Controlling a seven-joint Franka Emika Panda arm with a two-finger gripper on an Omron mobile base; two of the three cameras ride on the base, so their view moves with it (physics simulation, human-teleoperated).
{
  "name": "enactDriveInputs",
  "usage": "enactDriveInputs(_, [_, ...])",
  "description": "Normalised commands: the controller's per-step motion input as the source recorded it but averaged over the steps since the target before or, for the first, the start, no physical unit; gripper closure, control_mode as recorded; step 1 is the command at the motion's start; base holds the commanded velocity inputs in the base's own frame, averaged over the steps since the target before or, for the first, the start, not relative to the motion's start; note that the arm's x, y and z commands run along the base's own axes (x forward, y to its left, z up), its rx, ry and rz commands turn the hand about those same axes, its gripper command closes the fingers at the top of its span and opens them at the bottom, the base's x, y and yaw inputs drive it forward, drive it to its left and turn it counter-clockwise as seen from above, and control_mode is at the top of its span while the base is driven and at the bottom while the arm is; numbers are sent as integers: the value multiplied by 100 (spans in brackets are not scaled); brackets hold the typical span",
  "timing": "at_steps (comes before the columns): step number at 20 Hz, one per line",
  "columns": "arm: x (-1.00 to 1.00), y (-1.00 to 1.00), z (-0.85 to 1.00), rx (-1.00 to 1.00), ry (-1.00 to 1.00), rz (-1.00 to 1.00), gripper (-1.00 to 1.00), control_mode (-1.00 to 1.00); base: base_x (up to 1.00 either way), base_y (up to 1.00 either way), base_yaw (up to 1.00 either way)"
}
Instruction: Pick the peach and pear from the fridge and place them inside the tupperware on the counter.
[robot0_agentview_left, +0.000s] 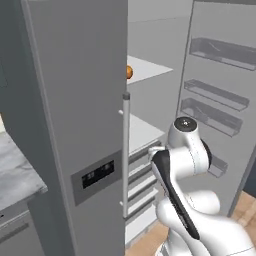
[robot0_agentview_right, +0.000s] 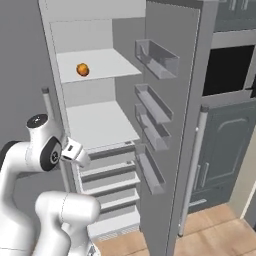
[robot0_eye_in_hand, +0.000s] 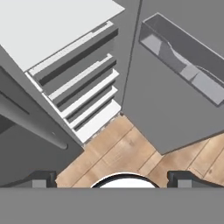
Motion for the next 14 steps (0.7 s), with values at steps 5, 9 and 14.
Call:
enactDriveInputs(5, [0,0,0,0,0,0,-100,100,56,-7,27])
enactDriveInputs(9, [0,0,0,0,0,0,-100,100,55,-23,47])
enactDriveInputs(14, [0,0,0,0,0,0,-100,100,37,-24,51])
